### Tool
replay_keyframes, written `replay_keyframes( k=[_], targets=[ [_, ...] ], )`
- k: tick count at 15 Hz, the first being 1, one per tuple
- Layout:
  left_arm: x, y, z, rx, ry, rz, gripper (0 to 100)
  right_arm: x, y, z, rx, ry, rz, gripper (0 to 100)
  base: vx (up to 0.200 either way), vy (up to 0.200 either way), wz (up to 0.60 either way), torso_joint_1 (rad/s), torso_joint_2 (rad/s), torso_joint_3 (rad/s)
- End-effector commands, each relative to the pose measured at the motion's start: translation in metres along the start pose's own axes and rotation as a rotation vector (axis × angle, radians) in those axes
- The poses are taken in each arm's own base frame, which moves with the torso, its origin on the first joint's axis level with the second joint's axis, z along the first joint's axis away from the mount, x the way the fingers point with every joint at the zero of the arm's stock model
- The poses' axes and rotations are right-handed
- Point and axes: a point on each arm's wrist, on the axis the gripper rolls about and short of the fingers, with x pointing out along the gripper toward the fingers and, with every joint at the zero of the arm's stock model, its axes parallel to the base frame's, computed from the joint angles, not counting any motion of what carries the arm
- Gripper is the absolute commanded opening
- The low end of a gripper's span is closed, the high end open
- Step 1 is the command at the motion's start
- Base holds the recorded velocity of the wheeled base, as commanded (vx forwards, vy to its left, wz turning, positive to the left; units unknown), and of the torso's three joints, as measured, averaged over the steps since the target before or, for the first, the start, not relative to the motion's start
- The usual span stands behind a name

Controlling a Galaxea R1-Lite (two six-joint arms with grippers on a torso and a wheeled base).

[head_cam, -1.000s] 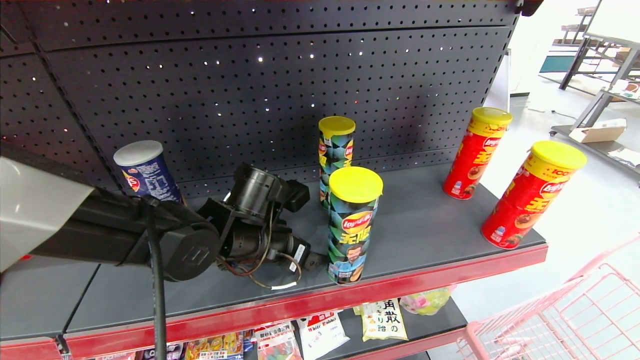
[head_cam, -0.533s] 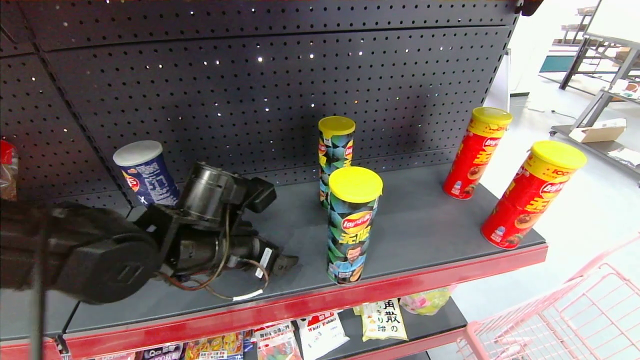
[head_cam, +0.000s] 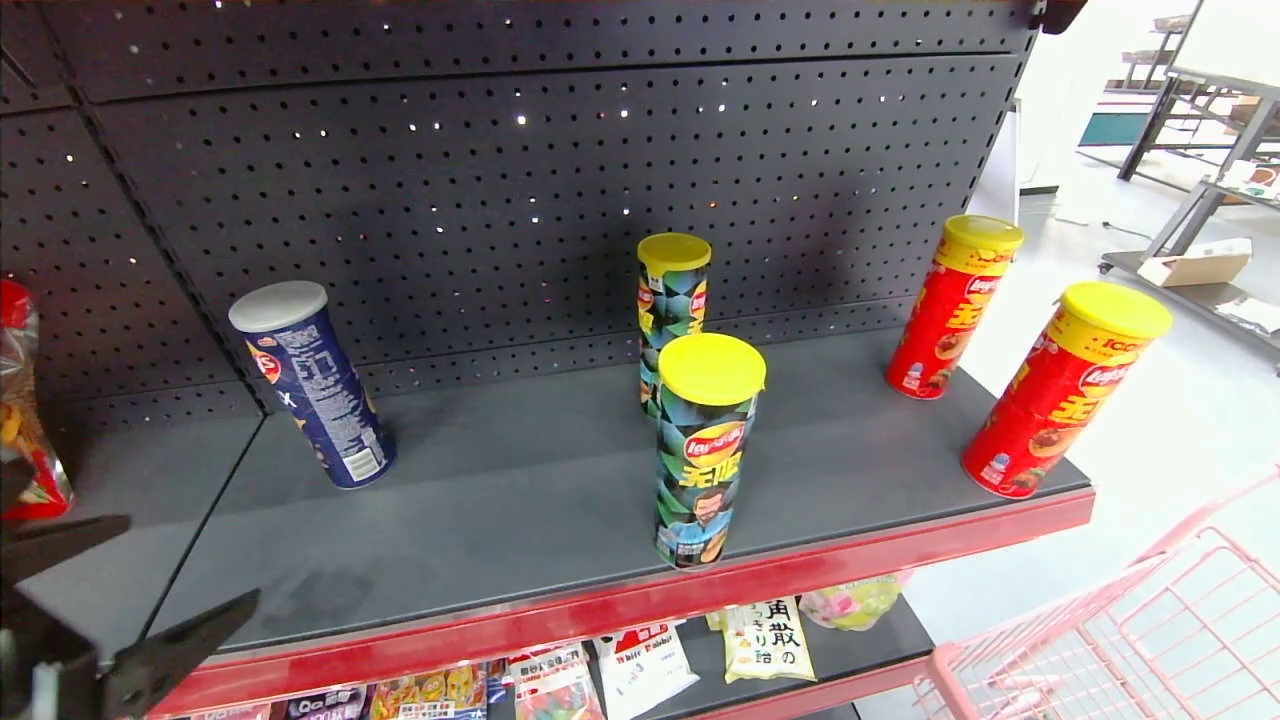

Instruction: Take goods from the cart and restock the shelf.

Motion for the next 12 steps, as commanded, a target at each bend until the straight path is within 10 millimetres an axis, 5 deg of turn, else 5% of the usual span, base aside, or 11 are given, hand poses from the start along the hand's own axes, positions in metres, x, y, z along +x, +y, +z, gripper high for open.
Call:
replay_keyframes(
  k=[1, 3, 7, 12],
  targets=[
    [-0.059, -0.018, -0.071, -0.107, -0.152, 0.169, 100, 0.000, 0.000, 0.000, 0.000, 0.000, 0.000, 100, 0.000, 0.000, 0.00, 0.000, 0.00, 0.000],
    [-0.053, -0.028, -0.095, -0.136, -0.308, 0.134, 100, 0.000, 0.000, 0.000, 0.000, 0.000, 0.000, 100, 0.000, 0.000, 0.00, 0.000, 0.00, 0.000],
    [-0.060, -0.046, -0.124, -0.242, -0.304, 0.198, 100, 0.000, 0.000, 0.000, 0.000, 0.000, 0.000, 100, 0.000, 0.000, 0.00, 0.000, 0.00, 0.000],
    [-0.036, -0.042, -0.139, -0.266, -0.400, 0.226, 100, 0.000, 0.000, 0.000, 0.000, 0.000, 0.000, 100, 0.000, 0.000, 0.00, 0.000, 0.00, 0.000]
  ],
)
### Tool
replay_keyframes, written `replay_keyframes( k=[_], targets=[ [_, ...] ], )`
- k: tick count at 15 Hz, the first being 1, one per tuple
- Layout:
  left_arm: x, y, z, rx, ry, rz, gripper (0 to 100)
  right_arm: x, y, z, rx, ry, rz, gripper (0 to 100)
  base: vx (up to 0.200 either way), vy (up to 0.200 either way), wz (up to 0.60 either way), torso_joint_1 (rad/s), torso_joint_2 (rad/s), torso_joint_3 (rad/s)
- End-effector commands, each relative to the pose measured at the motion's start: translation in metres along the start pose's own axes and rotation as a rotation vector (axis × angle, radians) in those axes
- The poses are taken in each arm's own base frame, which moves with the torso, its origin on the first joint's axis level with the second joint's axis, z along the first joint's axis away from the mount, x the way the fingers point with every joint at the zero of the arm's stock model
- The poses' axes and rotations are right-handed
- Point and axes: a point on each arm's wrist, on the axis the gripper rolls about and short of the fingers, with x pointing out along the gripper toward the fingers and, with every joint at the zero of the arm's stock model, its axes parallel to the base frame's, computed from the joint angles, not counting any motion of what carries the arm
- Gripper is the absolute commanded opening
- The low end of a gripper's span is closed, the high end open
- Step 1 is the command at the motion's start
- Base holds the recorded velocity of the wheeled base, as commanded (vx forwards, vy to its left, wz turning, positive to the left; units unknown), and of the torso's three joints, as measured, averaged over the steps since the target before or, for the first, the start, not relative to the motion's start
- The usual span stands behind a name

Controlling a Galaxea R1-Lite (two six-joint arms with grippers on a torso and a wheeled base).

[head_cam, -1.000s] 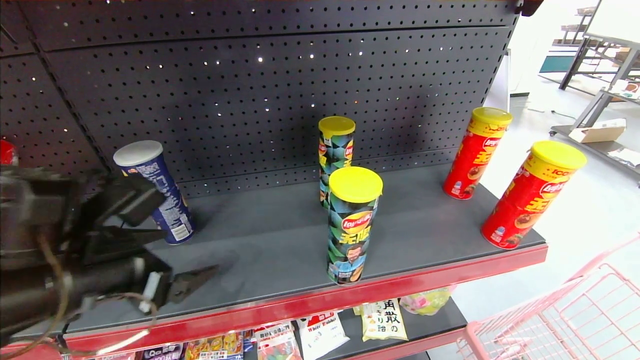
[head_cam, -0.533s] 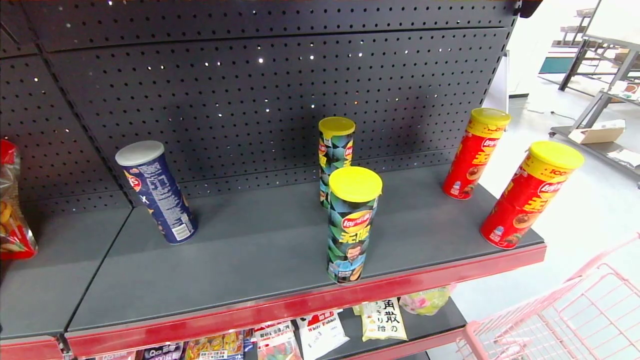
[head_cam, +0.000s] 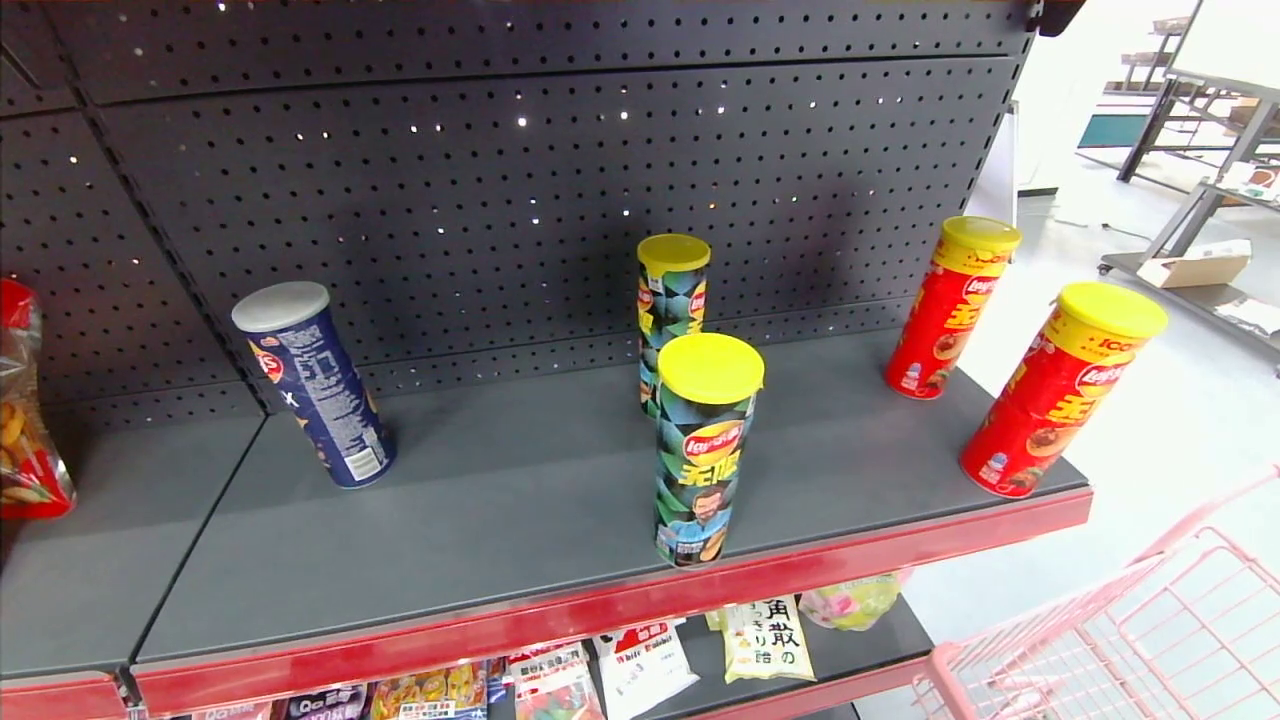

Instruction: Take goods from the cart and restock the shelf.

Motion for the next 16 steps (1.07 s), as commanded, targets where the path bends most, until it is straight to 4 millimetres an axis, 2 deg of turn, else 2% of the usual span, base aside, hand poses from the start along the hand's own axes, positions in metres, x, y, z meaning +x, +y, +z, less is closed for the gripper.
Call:
replay_keyframes(
  k=[1, 7, 12, 13, 16],
  targets=[
    [0.0010, 0.0009, -0.0152, -0.023, 0.057, 0.034, 100, 0.0000, 0.0000, 0.0000, 0.000, 0.000, 0.001, 100, 0.000, 0.000, 0.00, 0.000, 0.00, 0.000],
    [0.0010, 0.0036, -0.0147, -0.007, 0.048, 0.152, 100, 0.0000, 0.0000, 0.0000, -0.002, 0.000, 0.001, 100, 0.000, 0.000, 0.00, 0.000, 0.00, 0.000],
    [0.0009, 0.0034, -0.0149, 0.079, 0.054, 0.140, 100, 0.0000, 0.0000, 0.0000, -0.006, 0.000, 0.001, 100, 0.000, 0.000, 0.00, 0.000, 0.00, 0.000],
    [0.0010, 0.0023, -0.0149, 0.113, 0.053, 0.091, 100, 0.0000, 0.0000, 0.0000, -0.008, 0.000, 0.001, 100, 0.000, 0.000, 0.00, 0.000, 0.00, 0.000],
    [0.0012, 0.0018, -0.0155, 0.112, 0.059, 0.069, 100, 0.0000, 0.0000, 0.0000, -0.005, 0.000, 0.001, 100, 0.000, 0.000, 0.00, 0.000, 0.00, 0.000]
  ],
)
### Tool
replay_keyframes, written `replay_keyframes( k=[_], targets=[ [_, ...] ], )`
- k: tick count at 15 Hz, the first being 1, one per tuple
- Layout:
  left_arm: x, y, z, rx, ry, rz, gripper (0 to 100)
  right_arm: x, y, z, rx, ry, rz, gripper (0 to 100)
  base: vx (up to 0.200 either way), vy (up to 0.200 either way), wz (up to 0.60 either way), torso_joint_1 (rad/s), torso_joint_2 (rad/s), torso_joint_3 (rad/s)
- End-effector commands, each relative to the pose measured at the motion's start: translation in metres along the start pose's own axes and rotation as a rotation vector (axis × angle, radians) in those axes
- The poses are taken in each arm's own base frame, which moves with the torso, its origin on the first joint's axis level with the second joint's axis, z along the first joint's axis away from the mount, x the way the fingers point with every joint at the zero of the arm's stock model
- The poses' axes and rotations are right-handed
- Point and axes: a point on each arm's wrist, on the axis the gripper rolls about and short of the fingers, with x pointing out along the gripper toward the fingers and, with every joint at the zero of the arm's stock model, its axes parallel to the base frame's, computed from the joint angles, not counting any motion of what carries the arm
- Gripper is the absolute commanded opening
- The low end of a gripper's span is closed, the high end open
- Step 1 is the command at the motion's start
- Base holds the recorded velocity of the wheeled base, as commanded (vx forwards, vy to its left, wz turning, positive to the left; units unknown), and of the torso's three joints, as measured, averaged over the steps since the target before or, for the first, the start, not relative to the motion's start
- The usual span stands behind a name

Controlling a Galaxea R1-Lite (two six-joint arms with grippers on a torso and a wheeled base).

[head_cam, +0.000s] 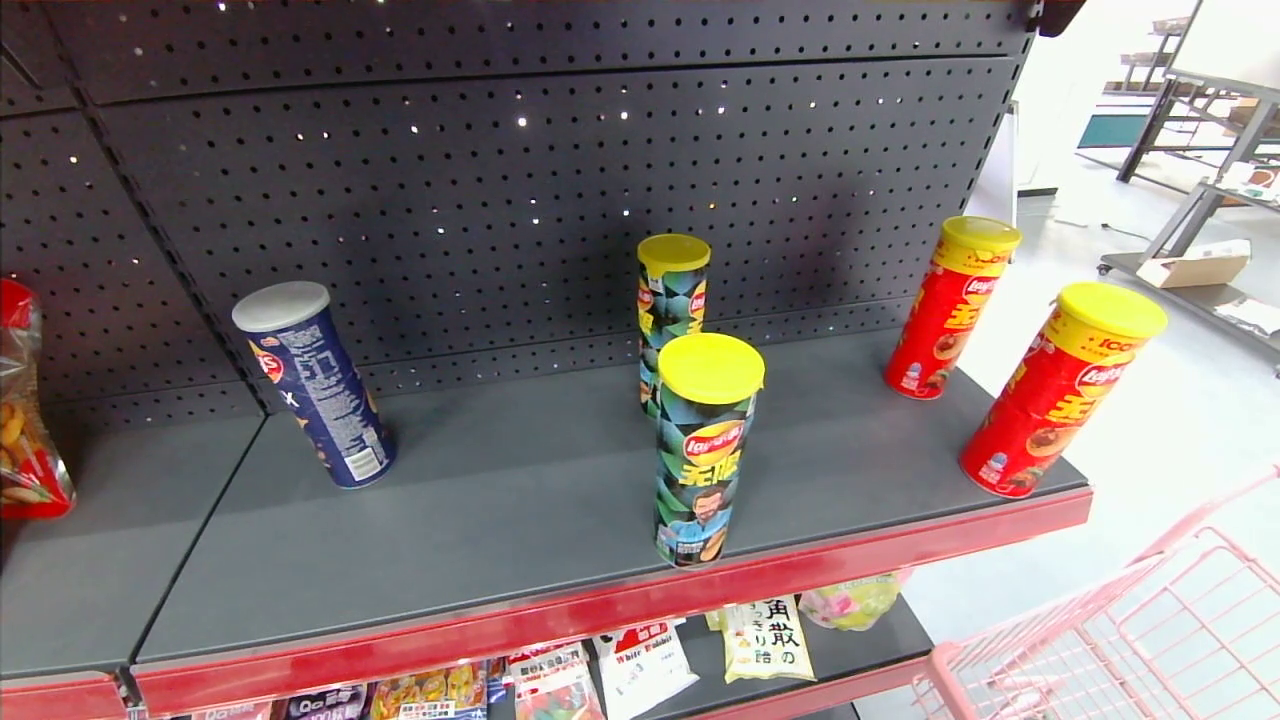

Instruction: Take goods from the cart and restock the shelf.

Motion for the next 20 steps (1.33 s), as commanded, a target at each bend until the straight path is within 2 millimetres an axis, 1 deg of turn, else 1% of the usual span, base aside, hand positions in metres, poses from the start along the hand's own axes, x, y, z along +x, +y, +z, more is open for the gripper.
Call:
replay_keyframes(
  k=[1, 2, 3, 5, 6, 7, 8, 9, 10, 11, 12, 13, 14, 15, 16, 17, 19, 20],
  targets=[
    [0.001, 0.000, 0.000, -0.018, 0.007, -0.003, 100, 0.000, 0.000, 0.000, -0.001, 0.000, 0.000, 100, 0.000, 0.000, 0.00, 0.000, 0.00, 0.000],
    [0.001, 0.000, 0.000, -0.045, 0.010, 0.010, 100, 0.000, 0.000, 0.000, -0.003, 0.000, -0.001, 100, 0.000, 0.000, 0.00, 0.000, 0.00, 0.000],
    [0.001, 0.002, 0.000, -0.105, 0.008, 0.071, 100, 0.000, 0.000, 0.000, -0.004, 0.000, 0.000, 100, 0.000, 0.000, 0.00, 0.000, 0.00, 0.000],
    [0.000, 0.004, 0.000, -0.144, 0.017, 0.192, 100, 0.000, 0.000, 0.000, -0.001, 0.000, 0.000, 100, 0.000, 0.000, 0.00, 0.000, 0.00, 0.000],
    [0.000, 0.004, 0.003, -0.137, -0.013, 0.167, 100, 0.000, 0.000, 0.000, -0.001, 0.000, -0.001, 100, 0.000, 0.000, 0.00, 0.000, 0.00, 0.000],
    [0.000, 0.002, 0.010, -0.130, -0.065, 0.041, 100, 0.000, 0.000, 0.000, -0.003, 0.000, -0.001, 100, 0.000, 0.000, 0.00, 0.000, 0.00, 0.000],
    [-0.002, 0.000, 0.016, -0.112, -0.102, -0.136, 100, 0.000, 0.000, 0.000, -0.003, 0.000, -0.001, 100, 0.000, 0.000, 0.00, 0.000, 0.00, 0.000],
    [-0.002, -0.001, 0.015, -0.098, -0.099, -0.174, 100, 0.000, 0.000, 0.000, -0.001, 0.000, -0.001, 100, 0.000, 0.000, 0.00, 0.000, 0.00, 0.000],
    [0.000, -0.002, 0.003, -0.086, -0.024, -0.142, 100, 0.000, 0.000, 0.000, -0.003, 0.000, -0.001, 100, 0.000, 0.000, 0.00, 0.000, 0.00, 0.000],
    [0.000, 0.001, 0.000, -0.092, 0.023, -0.017, 100, 0.000, 0.000, 0.000, -0.003, 0.000, 0.000, 100, 0.000, 0.000, 0.00, 0.000, 0.00, 0.000],
    [0.000, 0.002, -0.001, -0.081, 0.026, 0.057, 100, 0.000, 0.000, 0.000, -0.003, 0.000, -0.001, 100, 0.000, 0.000, 0.00, 0.000, 0.00, 0.000],
    [0.000, 0.004, -0.005, -0.083, 0.070, 0.150, 100, 0.000, 0.000, 0.000, -0.003, 0.000, -0.001, 100, 0.000, 0.000, 0.00, 0.000, 0.00, 0.000],
    [0.000, 0.004, -0.006, -0.097, 0.073, 0.153, 100, 0.000, 0.000, 0.000, -0.003, 0.000, -0.001, 100, 0.000, 0.000, 0.00, 0.000, 0.00, 0.000],
    [0.000, 0.004, -0.006, -0.093, 0.071, 0.112, 100, 0.000, 0.000, 0.000, -0.004, 0.000, -0.001, 100, 0.000, 0.000, 0.00, 0.000, 0.00, 0.000],
    [0.000, 0.004, -0.006, -0.087, 0.054, -0.061, 100, 0.000, 0.000, 0.000, -0.003, 0.000, -0.001, 100, 0.000, 0.000, 0.00, 0.000, 0.00, 0.000],
    [-0.001, 0.006, -0.006, -0.077, 0.032, -0.165, 100, 0.000, 0.000, 0.000, -0.003, 0.000, -0.001, 100, 0.000, 0.000, 0.00, 0.000, 0.00, 0.000],
    [-0.004, 0.006, -0.007, -0.088, 0.002, -0.123, 100, 0.000, 0.000, 0.000, -0.001, 0.000, -0.001, 100, 0.000, 0.000, 0.00, 0.000, 0.00, 0.000],
    [-0.007, 0.006, -0.008, -0.085, -0.043, -0.099, 100, 0.000, 0.000, 0.000, -0.001, 0.000, -0.001, 100, 0.000, 0.000, 0.00, 0.000, 0.00, 0.000]
  ],
)
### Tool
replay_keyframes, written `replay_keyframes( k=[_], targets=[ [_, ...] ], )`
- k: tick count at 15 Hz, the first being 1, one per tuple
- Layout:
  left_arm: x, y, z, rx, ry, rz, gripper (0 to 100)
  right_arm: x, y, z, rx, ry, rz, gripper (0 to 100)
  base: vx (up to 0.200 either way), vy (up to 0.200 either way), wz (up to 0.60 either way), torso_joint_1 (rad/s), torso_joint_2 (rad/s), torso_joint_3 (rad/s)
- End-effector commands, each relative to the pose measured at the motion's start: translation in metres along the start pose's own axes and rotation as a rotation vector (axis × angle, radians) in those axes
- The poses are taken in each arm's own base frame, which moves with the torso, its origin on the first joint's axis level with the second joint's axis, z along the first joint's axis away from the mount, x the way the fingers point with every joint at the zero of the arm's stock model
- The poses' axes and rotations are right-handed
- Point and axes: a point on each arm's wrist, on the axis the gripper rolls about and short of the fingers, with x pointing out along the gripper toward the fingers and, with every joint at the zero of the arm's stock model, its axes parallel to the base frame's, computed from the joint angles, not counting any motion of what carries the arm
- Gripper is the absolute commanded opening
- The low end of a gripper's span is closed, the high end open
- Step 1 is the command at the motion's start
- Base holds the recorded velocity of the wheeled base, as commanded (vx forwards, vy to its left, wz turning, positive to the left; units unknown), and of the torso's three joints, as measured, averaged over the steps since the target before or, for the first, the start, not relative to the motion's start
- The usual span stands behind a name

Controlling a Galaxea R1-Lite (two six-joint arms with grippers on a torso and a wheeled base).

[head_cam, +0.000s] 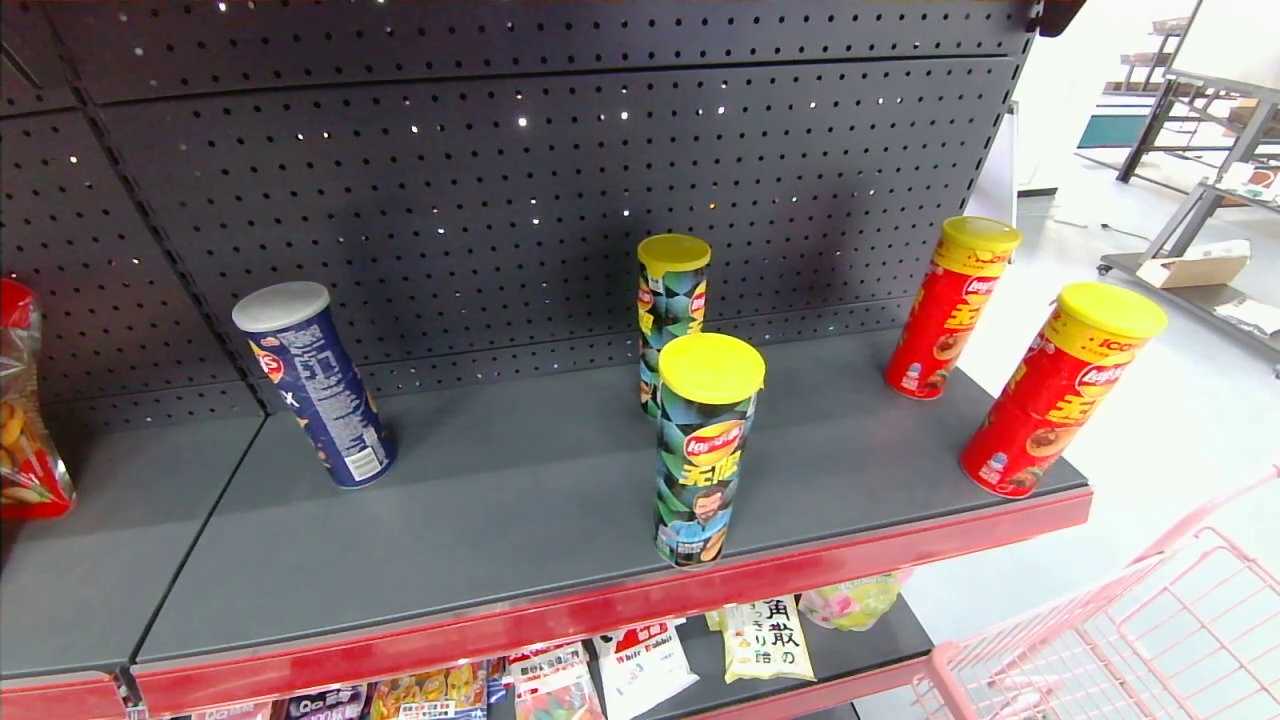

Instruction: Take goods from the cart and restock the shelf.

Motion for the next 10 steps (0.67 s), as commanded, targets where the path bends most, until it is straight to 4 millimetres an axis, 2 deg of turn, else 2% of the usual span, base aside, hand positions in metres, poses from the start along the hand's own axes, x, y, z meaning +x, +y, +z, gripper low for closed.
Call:
replay_keyframes(
  k=[1, 10],
  targets=[
    [-0.0054, 0.0002, -0.0017, 0.000, -0.074, 0.068, 100, 0.0000, 0.0000, 0.0000, 0.000, 0.000, 0.001, 100, 0.000, 0.000, 0.00, 0.000, 0.00, 0.000],
    [-0.0054, 0.0004, -0.0018, 0.000, -0.072, 0.075, 100, 0.0000, 0.0001, 0.0000, 0.000, 0.000, 0.002, 100, 0.000, 0.000, 0.00, 0.000, 0.00, 0.000]
  ],
)
